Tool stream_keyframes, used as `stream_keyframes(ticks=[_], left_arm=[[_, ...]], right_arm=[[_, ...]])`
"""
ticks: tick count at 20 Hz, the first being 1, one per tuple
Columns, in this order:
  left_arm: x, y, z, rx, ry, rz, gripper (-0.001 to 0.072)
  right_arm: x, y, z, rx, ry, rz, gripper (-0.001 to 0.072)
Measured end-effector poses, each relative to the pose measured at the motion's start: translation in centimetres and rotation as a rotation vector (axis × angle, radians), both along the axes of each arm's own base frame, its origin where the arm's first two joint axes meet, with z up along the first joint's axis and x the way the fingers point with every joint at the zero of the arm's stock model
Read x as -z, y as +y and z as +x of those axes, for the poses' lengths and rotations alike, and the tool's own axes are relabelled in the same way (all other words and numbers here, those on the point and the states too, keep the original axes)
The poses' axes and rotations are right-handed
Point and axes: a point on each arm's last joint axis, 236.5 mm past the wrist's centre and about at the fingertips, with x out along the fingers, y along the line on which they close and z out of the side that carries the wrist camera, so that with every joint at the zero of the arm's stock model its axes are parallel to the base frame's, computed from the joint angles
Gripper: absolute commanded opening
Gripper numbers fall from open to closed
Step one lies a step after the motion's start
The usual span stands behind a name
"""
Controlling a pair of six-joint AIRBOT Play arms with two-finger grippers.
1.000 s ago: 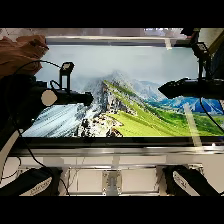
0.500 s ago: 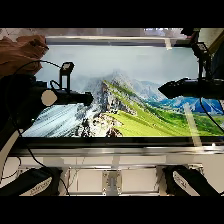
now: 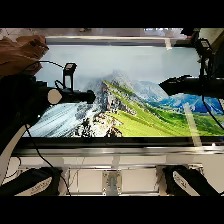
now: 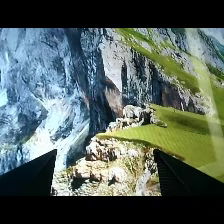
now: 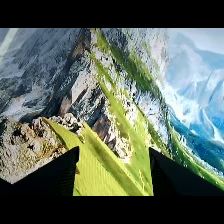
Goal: Fold the clothes and pants, and hang the long-sleeved shirts on hangers.
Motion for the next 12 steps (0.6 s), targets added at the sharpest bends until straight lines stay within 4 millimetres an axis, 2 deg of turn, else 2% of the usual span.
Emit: stream_keyframes(ticks=[3, 12], left_arm=[[0.0, 1.4, 1.0, -0.039, -0.008, 0.000, 0.0696], [-0.2, 8.2, 3.5, -0.203, -0.017, 0.004, 0.0694]], right_arm=[[-0.4, 0.0, 0.4, 0.009, -0.022, 0.007, 0.0488], [-0.8, 0.0, 0.8, 0.017, -0.040, 0.015, 0.0488]])
